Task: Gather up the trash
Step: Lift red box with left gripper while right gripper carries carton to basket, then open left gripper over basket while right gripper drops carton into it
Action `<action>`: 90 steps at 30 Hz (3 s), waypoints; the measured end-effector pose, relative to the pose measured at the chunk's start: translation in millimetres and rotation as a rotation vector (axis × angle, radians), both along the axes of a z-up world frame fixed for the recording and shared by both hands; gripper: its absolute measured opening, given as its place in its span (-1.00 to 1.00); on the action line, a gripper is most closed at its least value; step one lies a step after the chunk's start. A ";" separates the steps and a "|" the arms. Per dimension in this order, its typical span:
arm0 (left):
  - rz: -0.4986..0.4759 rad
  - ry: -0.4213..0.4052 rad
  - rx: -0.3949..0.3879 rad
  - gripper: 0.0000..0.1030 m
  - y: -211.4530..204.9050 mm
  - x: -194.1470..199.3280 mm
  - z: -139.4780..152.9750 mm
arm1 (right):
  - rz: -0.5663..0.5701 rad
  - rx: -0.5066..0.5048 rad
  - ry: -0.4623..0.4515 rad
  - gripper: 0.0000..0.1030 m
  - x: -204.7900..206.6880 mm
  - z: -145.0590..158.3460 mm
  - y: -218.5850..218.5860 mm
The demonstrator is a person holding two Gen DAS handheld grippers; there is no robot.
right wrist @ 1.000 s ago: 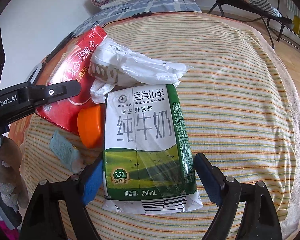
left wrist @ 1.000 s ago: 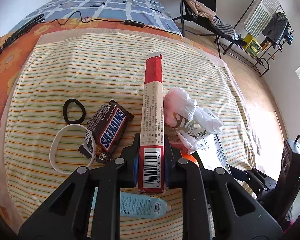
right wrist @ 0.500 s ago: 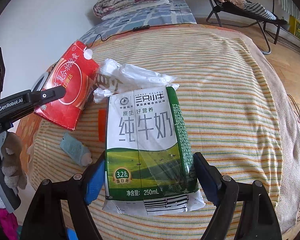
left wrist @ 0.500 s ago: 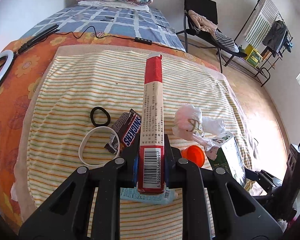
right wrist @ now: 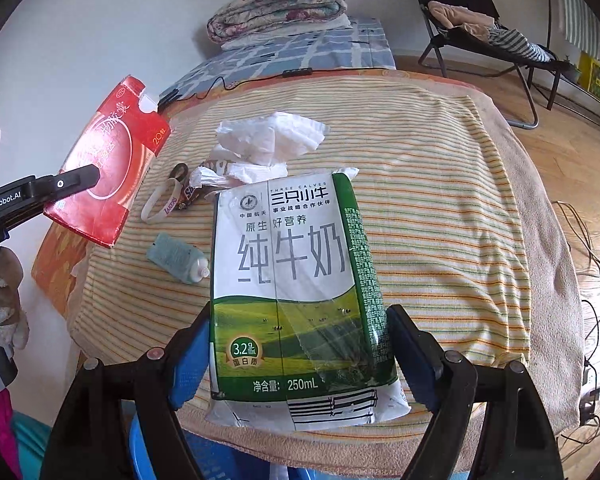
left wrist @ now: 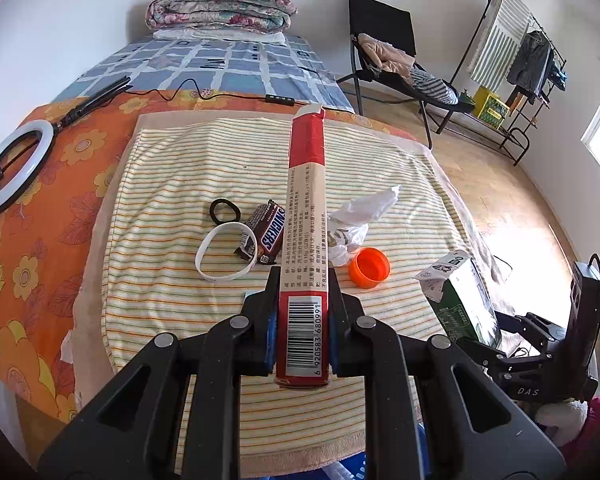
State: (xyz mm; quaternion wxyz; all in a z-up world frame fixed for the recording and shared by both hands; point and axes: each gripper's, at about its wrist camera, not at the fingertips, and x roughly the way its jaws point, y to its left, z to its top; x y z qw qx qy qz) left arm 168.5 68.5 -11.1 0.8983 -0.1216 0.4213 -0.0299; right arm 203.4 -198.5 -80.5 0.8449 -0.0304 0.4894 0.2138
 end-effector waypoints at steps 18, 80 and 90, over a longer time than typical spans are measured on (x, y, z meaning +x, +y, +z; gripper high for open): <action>-0.087 0.003 -0.005 -0.66 -36.6 -128.5 -11.8 | 0.078 0.046 -0.015 0.62 -86.3 4.4 -6.6; -0.149 0.245 0.035 -0.06 -82.9 -193.5 -123.9 | 0.135 -0.065 0.152 0.67 -150.5 -72.8 -4.0; -0.110 0.243 0.029 0.19 -75.5 -191.2 -123.8 | 0.130 -0.055 0.155 0.73 -148.0 -72.8 -2.2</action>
